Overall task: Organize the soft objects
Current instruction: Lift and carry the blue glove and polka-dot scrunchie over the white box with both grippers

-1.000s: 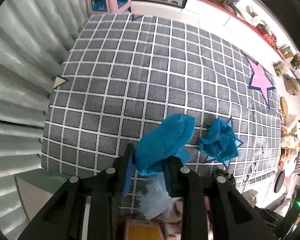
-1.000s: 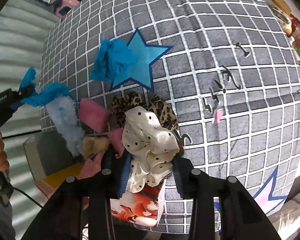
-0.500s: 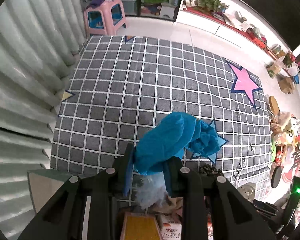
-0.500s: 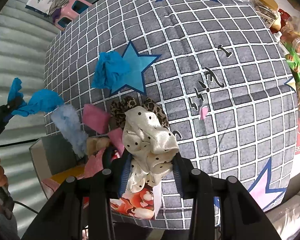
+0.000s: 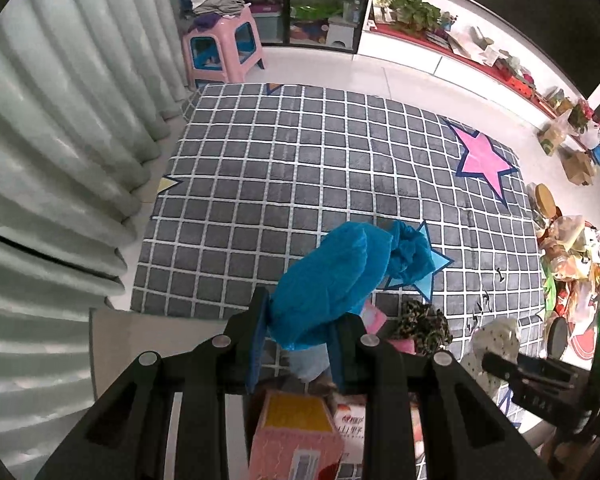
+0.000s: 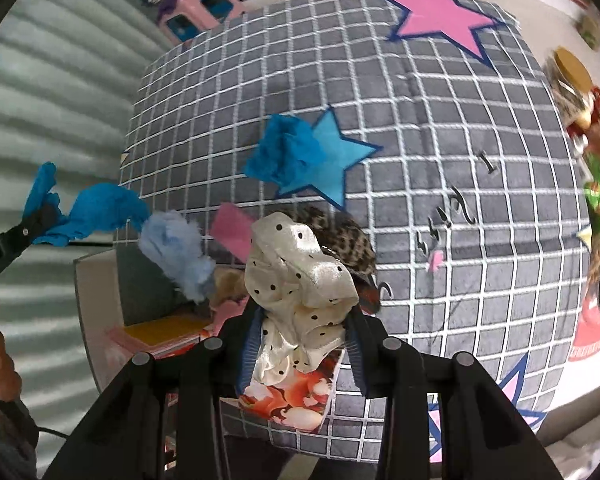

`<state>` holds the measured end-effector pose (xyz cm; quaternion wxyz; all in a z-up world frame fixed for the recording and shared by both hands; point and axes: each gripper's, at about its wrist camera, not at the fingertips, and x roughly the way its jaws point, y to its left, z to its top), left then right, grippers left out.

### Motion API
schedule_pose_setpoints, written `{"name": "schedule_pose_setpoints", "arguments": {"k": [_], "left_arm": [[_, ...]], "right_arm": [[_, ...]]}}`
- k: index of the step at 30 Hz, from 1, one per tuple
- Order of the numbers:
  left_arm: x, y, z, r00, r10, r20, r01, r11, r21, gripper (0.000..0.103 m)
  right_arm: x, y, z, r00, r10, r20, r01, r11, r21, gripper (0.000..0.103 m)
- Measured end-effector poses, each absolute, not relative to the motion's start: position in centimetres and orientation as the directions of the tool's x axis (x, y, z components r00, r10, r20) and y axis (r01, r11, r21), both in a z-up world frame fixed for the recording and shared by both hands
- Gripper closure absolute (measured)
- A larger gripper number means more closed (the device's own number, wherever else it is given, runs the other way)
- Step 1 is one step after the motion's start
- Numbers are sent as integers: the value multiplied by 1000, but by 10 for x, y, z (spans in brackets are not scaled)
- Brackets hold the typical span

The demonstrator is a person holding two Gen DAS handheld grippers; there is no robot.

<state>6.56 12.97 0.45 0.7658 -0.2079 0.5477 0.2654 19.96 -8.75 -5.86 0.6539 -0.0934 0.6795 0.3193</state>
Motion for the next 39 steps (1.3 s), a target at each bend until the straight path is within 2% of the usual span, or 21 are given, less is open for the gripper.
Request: {"name": "schedule_pose_setpoints", "arguments": {"k": [6, 17, 27, 39], "left_arm": [[50, 129, 23, 270, 219, -938, -638, 770, -4, 73], [43, 122, 52, 298, 267, -916, -613, 789, 31, 73], [33, 116, 53, 273, 291, -917, -620, 782, 64, 73], [22, 97, 65, 251, 327, -911, -666, 741, 83, 73]], "right_arm": [[189, -60, -34, -90, 286, -954, -655, 705, 273, 63], [175, -32, 5, -70, 316, -946, -740, 620, 262, 63], [166, -24, 15, -48, 301, -952, -782, 582, 223, 63], [155, -24, 18, -85, 325, -942, -827, 504, 249, 63]]}}
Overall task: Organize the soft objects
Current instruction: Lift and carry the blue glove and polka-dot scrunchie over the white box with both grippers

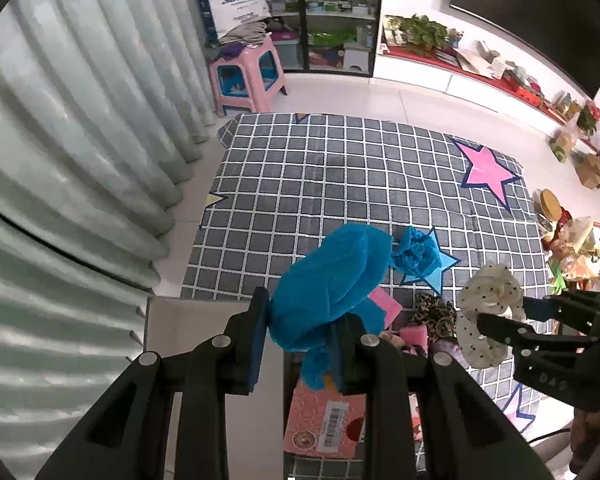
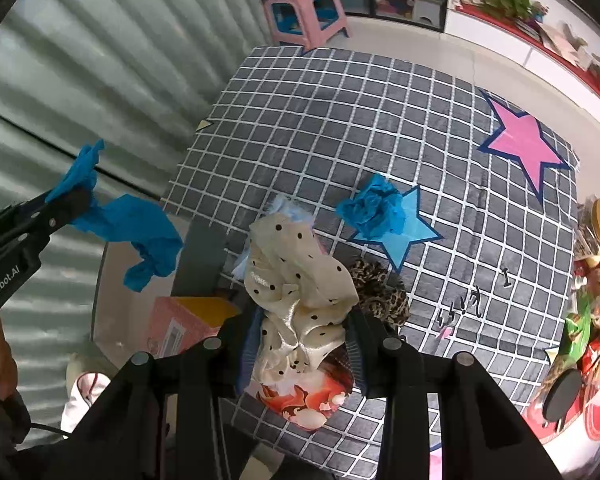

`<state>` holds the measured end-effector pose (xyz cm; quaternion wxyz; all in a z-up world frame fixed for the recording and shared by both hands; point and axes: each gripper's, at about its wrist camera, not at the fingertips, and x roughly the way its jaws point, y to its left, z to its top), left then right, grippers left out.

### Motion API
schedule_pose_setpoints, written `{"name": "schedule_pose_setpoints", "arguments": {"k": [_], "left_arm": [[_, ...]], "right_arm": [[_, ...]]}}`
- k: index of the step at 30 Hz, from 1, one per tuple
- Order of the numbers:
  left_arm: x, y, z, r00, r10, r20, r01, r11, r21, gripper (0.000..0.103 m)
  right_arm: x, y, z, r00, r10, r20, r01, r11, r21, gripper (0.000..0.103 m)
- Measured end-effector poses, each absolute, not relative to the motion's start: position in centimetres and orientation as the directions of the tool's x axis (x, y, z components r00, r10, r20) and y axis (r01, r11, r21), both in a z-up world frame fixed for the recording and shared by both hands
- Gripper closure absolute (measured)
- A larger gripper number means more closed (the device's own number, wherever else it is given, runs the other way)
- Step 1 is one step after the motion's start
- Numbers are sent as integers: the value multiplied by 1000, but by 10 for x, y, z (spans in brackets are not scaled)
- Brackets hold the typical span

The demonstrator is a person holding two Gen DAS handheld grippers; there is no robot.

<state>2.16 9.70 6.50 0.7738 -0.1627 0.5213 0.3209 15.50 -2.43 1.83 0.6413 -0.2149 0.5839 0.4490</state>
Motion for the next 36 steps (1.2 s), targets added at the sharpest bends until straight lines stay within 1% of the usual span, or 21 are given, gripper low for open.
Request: {"name": "schedule_pose_setpoints", "arguments": {"k": [8, 15, 20, 29, 32, 36], "left_arm": [[2, 66, 72, 214, 369, -904, -729, 677, 103, 73], [-18, 45, 74, 203, 372, -906, -752, 652, 100, 73], [-27, 36, 71, 214, 360, -908, -729, 678, 97, 73], [-60, 34, 65, 260, 299, -918, -644, 762, 67, 73], [-76, 42, 66, 270, 291, -918, -641, 766, 54, 73], [-102, 52, 70, 280, 309, -909, -652, 756, 56, 73]], "right_arm": [[144, -39, 26, -105, 341, -934, -876, 414, 249, 63], [134, -53, 26, -118, 336, -934, -888, 385, 251, 63], [121, -58, 23, -117, 332, -936, -881, 400, 252, 63], [77, -65, 7, -114, 311, -943, -838, 481, 260, 63], [57, -65, 7, -114, 311, -943, -828, 495, 263, 63], [33, -56, 7, -120, 313, -942, -830, 489, 268, 63]]}}
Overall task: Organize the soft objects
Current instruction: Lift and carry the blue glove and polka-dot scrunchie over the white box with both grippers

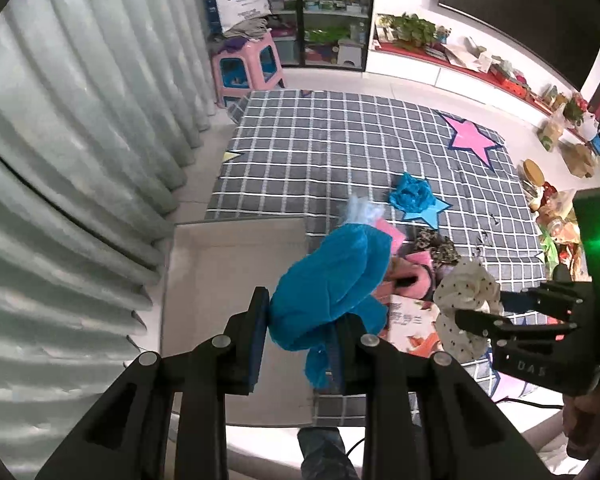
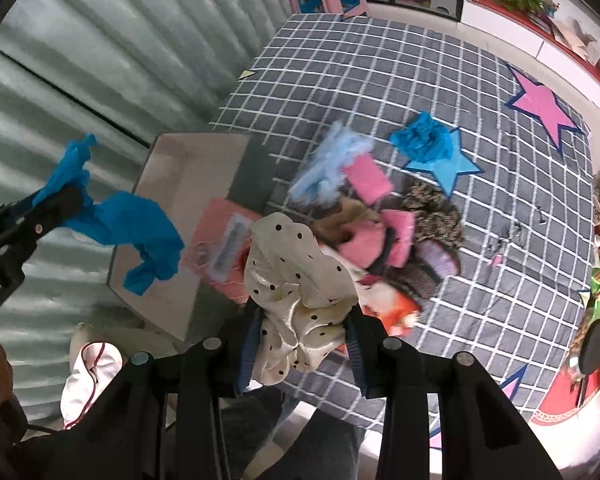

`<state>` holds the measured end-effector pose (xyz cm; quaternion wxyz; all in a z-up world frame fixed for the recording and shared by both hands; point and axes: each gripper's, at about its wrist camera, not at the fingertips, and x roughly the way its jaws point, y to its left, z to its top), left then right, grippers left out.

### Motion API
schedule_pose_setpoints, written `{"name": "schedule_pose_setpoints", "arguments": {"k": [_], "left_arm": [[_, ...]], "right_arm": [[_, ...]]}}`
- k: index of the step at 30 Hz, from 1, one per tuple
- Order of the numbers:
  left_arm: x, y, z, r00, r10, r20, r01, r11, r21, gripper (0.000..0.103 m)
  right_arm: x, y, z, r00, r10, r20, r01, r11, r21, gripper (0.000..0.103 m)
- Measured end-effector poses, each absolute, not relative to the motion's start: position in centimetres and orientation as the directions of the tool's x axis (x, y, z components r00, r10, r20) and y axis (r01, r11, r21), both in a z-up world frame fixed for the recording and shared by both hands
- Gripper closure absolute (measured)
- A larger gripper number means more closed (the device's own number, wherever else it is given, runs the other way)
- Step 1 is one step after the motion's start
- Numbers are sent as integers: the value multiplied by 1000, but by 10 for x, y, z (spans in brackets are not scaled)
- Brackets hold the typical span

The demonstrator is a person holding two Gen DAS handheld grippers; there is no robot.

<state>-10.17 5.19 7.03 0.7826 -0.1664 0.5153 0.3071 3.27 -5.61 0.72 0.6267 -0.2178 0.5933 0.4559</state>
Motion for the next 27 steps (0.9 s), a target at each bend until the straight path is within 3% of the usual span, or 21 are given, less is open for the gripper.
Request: {"name": "schedule_pose_setpoints", "arguments": {"k": [10, 27], "left_arm": [[-172, 80, 70, 253, 343, -904, -720, 691, 60, 73], [-235, 105, 23, 173, 311, -934, -781, 622, 63, 74]], "right_arm": [[-32, -16, 17, -153, 338, -929, -870, 401, 289, 63], [-101, 39, 8, -200, 302, -932, -915, 283, 288, 63]]}}
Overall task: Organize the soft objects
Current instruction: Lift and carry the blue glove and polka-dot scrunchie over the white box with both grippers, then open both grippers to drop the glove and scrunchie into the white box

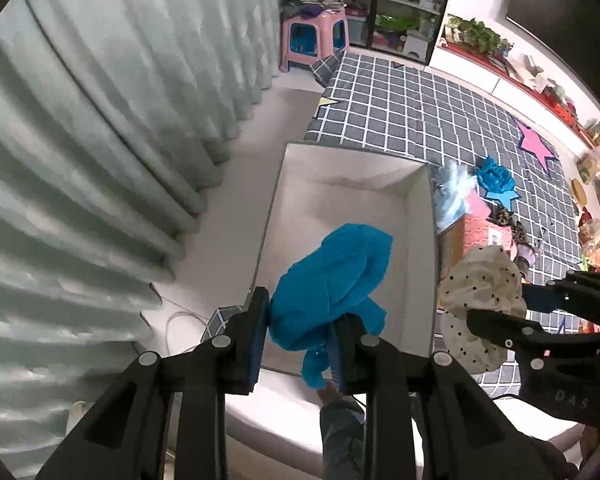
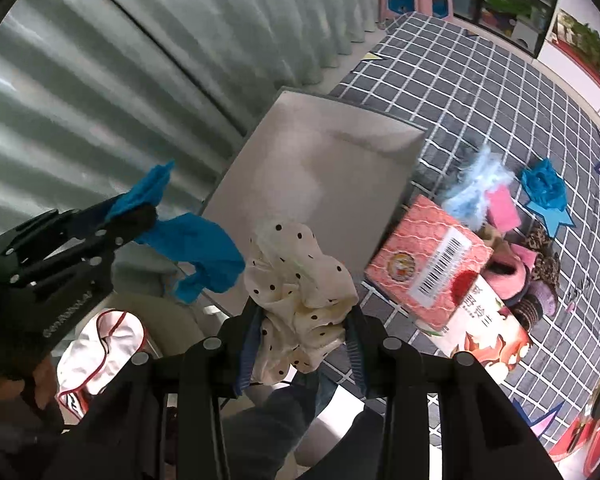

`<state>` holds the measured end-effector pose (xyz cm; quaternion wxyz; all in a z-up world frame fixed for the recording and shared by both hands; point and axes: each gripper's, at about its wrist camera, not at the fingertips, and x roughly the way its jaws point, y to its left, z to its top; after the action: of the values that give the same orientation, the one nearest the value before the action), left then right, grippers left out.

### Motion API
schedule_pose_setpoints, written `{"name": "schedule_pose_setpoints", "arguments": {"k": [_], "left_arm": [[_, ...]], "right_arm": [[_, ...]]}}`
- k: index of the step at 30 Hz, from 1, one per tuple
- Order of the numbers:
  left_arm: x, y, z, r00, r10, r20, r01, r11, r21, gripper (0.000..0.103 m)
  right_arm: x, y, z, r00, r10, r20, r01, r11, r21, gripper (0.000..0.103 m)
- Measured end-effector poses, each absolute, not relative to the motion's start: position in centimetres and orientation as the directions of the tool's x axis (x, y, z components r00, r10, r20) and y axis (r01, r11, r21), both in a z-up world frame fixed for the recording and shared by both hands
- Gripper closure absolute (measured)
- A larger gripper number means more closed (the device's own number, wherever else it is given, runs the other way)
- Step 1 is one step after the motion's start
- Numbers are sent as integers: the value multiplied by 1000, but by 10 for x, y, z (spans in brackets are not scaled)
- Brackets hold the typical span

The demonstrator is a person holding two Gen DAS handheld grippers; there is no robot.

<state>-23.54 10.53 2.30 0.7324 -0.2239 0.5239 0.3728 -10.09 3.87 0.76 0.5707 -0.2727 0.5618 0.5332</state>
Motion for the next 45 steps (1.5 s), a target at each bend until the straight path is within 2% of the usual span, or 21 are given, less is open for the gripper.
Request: {"name": "schedule_pose_setpoints", "arguments": {"k": [23, 45], "left_arm": [[-251, 126, -15, 149, 235, -960, -803, 596, 21, 74], [-243, 132, -28, 141, 206, -968, -792, 610, 14, 73]], "right_arm": [[-117, 62, -8, -209, 219, -953, -933, 247, 262, 63], [-120, 72, -15, -217, 202, -955, -933, 245, 264, 63]]}}
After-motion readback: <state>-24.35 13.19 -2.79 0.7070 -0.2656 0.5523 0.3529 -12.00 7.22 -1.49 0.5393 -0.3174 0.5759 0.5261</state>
